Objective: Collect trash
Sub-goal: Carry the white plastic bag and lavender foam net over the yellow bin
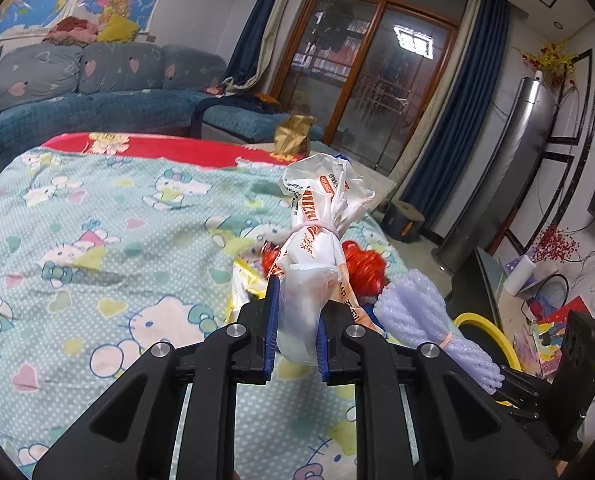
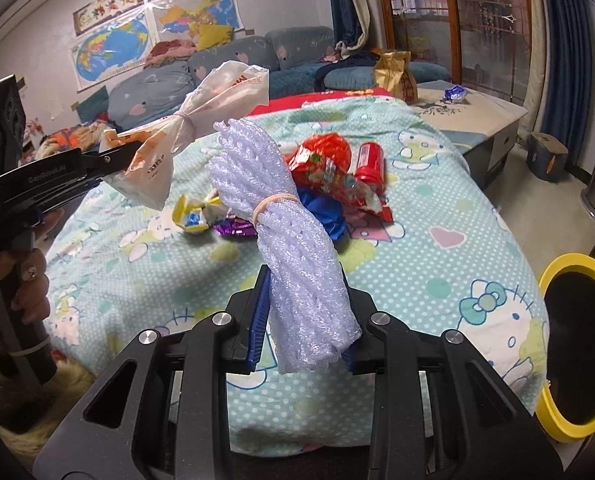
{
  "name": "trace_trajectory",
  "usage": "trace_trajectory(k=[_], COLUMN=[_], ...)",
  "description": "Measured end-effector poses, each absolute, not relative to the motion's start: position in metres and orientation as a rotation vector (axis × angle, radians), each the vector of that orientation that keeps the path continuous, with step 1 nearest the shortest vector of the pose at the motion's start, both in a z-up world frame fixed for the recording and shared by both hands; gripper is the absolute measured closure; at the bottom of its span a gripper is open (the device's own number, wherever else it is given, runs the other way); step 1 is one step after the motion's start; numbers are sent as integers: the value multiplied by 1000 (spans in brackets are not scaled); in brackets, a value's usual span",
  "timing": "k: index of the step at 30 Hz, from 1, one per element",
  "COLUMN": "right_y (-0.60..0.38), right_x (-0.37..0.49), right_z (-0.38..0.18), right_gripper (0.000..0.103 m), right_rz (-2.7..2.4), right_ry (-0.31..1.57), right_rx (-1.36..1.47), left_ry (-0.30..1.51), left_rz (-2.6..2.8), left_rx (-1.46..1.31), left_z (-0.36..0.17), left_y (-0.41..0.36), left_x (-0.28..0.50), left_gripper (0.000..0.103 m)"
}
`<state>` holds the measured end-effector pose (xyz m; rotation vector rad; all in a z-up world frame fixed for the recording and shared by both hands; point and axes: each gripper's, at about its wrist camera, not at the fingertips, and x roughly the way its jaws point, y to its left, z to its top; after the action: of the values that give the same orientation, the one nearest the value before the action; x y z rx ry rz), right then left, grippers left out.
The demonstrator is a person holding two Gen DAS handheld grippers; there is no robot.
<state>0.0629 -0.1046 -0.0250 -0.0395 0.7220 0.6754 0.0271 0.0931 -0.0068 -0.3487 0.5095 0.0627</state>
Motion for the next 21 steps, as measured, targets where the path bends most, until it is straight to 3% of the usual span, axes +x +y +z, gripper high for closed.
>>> trace_trajectory(k=[21], right_y=[-158], right_x=[75], right_z=[3], right_gripper=[80], right_rz=[546], right_ry=[653], right_rx=[67], left_ry=[472], left_rz=[-84], left_rx=[-281], left_z=[15], left_y=[46], left_x=[48], left_gripper=[89])
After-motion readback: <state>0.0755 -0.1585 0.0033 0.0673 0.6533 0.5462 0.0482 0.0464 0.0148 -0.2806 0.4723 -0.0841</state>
